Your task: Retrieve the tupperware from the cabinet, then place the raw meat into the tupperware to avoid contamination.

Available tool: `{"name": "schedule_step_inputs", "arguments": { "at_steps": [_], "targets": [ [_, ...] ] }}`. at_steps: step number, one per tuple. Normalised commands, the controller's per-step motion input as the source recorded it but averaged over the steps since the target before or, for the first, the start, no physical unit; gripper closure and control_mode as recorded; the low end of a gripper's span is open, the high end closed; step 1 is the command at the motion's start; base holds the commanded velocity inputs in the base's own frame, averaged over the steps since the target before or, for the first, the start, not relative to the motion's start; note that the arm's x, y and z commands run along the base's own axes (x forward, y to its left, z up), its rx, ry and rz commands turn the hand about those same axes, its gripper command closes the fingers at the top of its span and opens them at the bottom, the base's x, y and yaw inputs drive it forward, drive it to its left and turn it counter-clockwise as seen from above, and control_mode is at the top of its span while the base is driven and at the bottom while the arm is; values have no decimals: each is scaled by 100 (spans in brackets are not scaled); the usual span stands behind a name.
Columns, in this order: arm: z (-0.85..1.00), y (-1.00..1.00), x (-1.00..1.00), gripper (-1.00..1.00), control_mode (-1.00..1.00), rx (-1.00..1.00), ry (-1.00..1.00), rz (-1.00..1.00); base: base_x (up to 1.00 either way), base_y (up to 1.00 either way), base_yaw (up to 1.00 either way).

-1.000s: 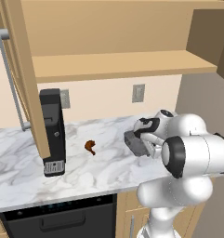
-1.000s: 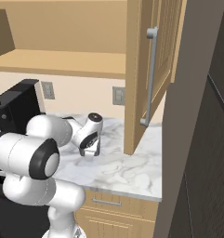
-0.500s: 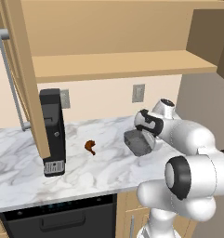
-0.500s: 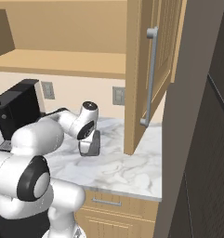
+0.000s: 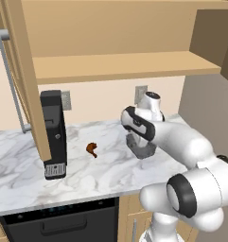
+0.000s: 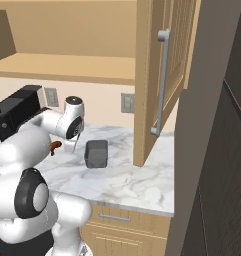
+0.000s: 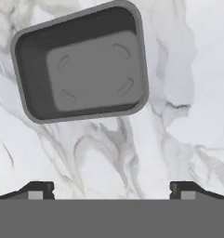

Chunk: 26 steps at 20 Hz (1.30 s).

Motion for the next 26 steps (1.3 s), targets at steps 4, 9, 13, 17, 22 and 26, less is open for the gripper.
{"name": "schedule_step_inputs", "arguments": {
  "at_steps": [4, 9, 13, 17, 22, 26],
  "targets": [
    [31, 73, 12, -100, -100, -9, 14, 14, 0, 0, 0],
    [0, 35, 0, -100, -100, -9, 10, 38, 0, 0, 0],
    [-3, 23, 0, -100, -100, -7, 4, 42, 0, 0, 0],
    [-24, 9, 0, -100, -100, -4, -1, 50, 0, 0, 0],
    [-45, 3, 0, -100, -100, -3, -9, 50, 0, 0, 0],
    [-45, 2, 0, -100, -100, -1, -16, 50, 0, 0, 0]
  ]
}}
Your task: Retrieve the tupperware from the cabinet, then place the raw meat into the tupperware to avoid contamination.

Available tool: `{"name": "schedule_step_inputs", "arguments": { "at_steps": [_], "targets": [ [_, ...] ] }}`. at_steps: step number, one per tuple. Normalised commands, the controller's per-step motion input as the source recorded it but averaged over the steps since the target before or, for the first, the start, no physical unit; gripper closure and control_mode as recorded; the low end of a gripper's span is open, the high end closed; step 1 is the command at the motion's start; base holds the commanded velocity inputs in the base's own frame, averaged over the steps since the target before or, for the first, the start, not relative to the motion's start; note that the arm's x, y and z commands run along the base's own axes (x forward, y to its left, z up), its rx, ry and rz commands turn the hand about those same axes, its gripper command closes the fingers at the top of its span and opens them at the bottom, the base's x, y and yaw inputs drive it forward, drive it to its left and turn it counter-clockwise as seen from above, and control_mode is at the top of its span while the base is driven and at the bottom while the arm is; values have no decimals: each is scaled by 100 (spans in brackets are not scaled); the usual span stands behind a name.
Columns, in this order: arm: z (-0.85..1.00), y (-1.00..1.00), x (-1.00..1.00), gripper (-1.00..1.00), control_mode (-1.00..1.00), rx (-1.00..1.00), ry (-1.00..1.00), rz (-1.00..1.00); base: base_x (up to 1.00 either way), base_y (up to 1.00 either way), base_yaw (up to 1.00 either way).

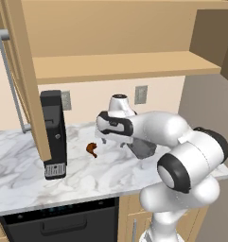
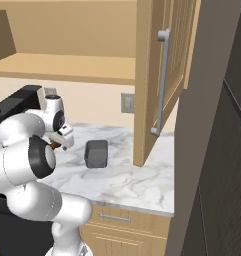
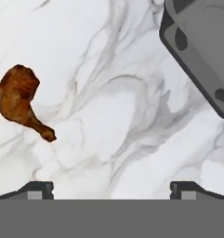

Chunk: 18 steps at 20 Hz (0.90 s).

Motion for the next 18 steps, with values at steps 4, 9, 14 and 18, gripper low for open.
{"name": "schedule_step_inputs", "arguments": {
  "at_steps": [4, 9, 14, 18],
  "targets": [
    [-3, 24, 7, -100, -100, -3, -8, 41, 0, 0, 0],
    [10, 42, 30, -100, -100, -3, -3, 11, 0, 0, 0],
    [-5, 30, 34, -100, -100, -3, 0, 16, 0, 0, 0],
    [-15, 14, 1, -100, -100, 0, 0, 3, 0, 0, 0]
  ]
}}
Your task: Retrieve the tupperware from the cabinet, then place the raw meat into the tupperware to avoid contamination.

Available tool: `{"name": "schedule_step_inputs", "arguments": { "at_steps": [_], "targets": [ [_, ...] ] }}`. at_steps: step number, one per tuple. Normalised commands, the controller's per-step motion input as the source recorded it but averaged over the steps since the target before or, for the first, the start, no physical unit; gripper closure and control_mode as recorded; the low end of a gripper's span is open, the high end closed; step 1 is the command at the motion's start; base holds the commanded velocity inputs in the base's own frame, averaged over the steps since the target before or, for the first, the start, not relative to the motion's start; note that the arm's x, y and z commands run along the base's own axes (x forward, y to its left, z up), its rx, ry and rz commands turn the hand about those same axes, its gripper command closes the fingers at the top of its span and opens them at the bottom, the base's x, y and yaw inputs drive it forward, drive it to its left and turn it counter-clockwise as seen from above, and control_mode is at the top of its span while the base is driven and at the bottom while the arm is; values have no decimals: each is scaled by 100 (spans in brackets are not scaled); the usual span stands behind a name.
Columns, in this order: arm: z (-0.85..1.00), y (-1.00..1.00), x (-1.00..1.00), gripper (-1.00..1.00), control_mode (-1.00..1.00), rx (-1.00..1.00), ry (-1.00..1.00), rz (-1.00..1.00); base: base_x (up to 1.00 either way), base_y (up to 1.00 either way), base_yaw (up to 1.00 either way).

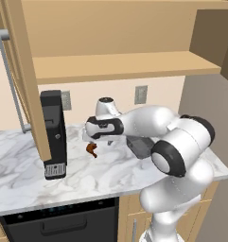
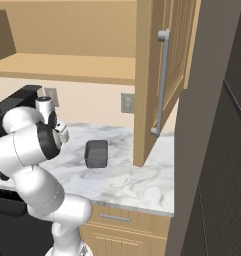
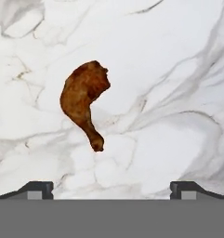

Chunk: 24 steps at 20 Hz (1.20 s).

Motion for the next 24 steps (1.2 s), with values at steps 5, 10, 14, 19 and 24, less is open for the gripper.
{"name": "schedule_step_inputs", "arguments": {
  "at_steps": [5, 10, 14, 19, 24],
  "targets": [
    [-17, 38, 21, -100, -100, -5, 0, 7, 0, 0, 0],
    [-24, 27, 27, -100, -100, -9, 0, 9, 0, 0, 0],
    [-29, 3, 36, -100, -100, -9, -2, 8, 0, 0, 0],
    [-28, 0, 32, -100, -100, -7, -2, 4, 0, 0, 0],
    [-23, 12, 32, -100, -100, -4, 0, 2, 0, 0, 0]
  ]
}}
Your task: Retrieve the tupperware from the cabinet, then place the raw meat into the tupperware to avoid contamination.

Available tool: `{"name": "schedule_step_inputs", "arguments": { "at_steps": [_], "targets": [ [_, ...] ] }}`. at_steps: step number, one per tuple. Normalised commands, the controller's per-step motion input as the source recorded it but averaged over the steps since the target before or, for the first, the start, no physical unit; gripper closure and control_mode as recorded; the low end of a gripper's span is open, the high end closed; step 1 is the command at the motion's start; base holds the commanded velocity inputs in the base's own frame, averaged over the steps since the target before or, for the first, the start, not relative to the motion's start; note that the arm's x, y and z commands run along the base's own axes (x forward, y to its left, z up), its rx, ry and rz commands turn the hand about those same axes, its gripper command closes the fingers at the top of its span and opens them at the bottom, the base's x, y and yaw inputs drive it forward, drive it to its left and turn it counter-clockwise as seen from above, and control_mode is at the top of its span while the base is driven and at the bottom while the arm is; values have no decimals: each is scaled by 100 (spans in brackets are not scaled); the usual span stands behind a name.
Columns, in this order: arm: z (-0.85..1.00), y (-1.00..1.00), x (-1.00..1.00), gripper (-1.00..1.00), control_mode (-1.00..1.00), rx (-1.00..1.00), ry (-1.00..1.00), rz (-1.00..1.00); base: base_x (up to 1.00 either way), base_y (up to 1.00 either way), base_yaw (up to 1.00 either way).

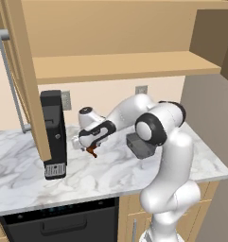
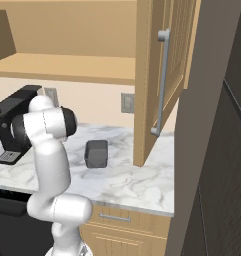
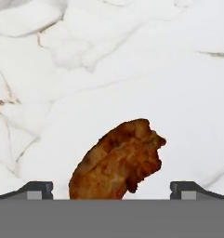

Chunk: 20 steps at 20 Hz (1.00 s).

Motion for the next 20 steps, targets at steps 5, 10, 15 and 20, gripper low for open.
{"name": "schedule_step_inputs", "arguments": {
  "at_steps": [5, 10, 15, 20],
  "targets": [
    [-26, 17, 18, -100, -100, 0, 1, 1, 0, 0, 0],
    [-33, 3, -1, -100, -100, 2, 2, 0, 0, 0, 0],
    [-34, 0, -6, -100, -100, 3, 3, -1, 0, 0, 0],
    [-34, 0, -7, 100, -100, 3, 3, -1, 0, 0, 0]
  ]
}}
